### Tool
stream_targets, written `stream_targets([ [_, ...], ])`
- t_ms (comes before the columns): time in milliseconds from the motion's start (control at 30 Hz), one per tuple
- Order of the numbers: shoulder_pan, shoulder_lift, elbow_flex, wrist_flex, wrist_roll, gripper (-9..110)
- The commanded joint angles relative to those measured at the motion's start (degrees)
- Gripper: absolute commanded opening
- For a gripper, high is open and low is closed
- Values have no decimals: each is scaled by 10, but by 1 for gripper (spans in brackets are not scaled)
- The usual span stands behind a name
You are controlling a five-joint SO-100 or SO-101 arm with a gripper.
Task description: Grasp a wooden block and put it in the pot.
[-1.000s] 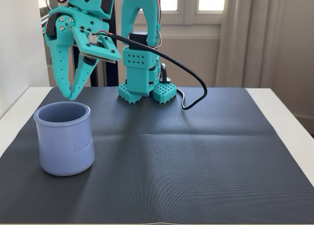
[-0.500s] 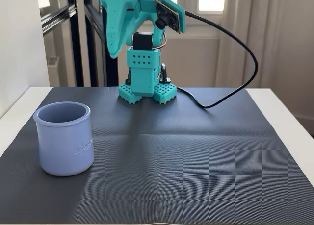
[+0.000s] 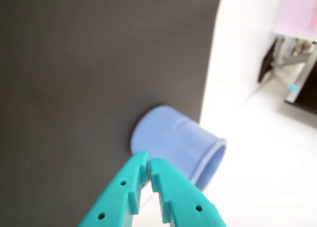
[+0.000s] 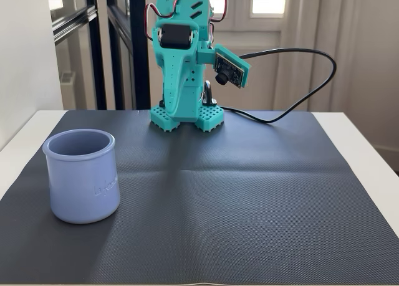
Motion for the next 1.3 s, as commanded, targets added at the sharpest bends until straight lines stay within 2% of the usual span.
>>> stream_targets([
  [0, -19, 46, 42, -2, -2, 0],
  [367, -50, 136, 127, -1, -1, 0],
  [1267, -46, 138, 133, -1, -1, 0],
])
